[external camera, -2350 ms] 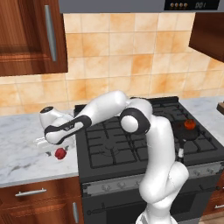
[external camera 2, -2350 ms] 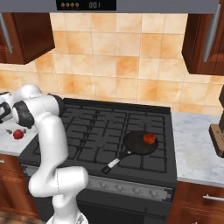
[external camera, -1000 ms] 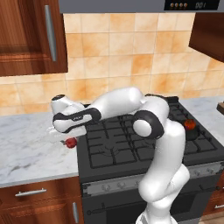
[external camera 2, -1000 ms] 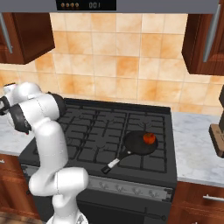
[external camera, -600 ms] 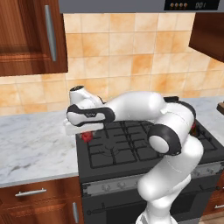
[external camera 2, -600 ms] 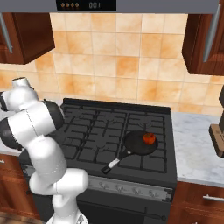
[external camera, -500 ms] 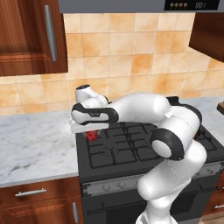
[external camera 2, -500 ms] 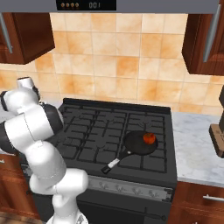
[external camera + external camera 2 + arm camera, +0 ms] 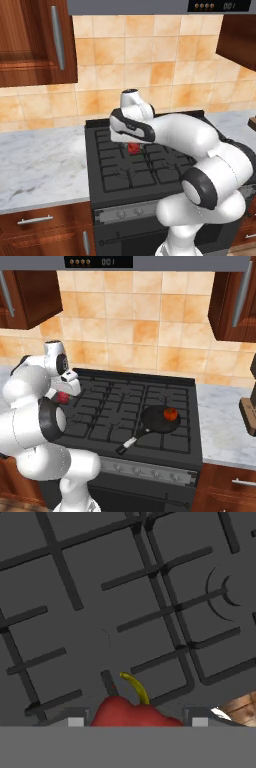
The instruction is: Put the tomato and bell pepper in the pan. Then turn on the front right burner and set the heat to medium.
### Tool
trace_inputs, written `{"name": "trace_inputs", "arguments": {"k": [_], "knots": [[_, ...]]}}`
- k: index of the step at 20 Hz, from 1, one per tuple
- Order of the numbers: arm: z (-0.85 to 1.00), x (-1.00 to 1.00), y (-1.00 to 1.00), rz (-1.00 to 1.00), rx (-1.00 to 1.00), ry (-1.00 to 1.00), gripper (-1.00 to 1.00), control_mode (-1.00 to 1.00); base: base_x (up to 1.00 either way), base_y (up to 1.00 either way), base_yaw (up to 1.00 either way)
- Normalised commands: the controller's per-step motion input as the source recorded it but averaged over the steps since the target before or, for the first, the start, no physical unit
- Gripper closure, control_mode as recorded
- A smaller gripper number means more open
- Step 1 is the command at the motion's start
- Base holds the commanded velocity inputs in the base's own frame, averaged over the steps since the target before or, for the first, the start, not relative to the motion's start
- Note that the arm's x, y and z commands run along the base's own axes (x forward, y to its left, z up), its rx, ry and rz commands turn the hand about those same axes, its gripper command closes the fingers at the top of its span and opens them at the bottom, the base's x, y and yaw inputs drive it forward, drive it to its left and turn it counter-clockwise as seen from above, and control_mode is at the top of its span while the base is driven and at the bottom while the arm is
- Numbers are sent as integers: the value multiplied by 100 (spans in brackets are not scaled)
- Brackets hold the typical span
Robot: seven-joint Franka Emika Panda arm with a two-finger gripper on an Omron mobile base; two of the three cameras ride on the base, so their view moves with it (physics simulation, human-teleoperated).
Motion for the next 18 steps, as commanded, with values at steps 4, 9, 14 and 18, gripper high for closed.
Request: {"name": "trace_inputs", "arguments": {"k": [4, 9, 14, 18], "knots": [[21, 0, -100, -28, 0, 0, 100, -100, 0, 0, 0], [15, 0, -100, -27, 0, 0, 100, -100, 0, 0, 0], [10, 0, -100, -23, 0, 0, 100, -100, 0, 0, 0], [-4, 6, -100, -20, 3, 0, 100, -100, 0, 0, 0]]}}
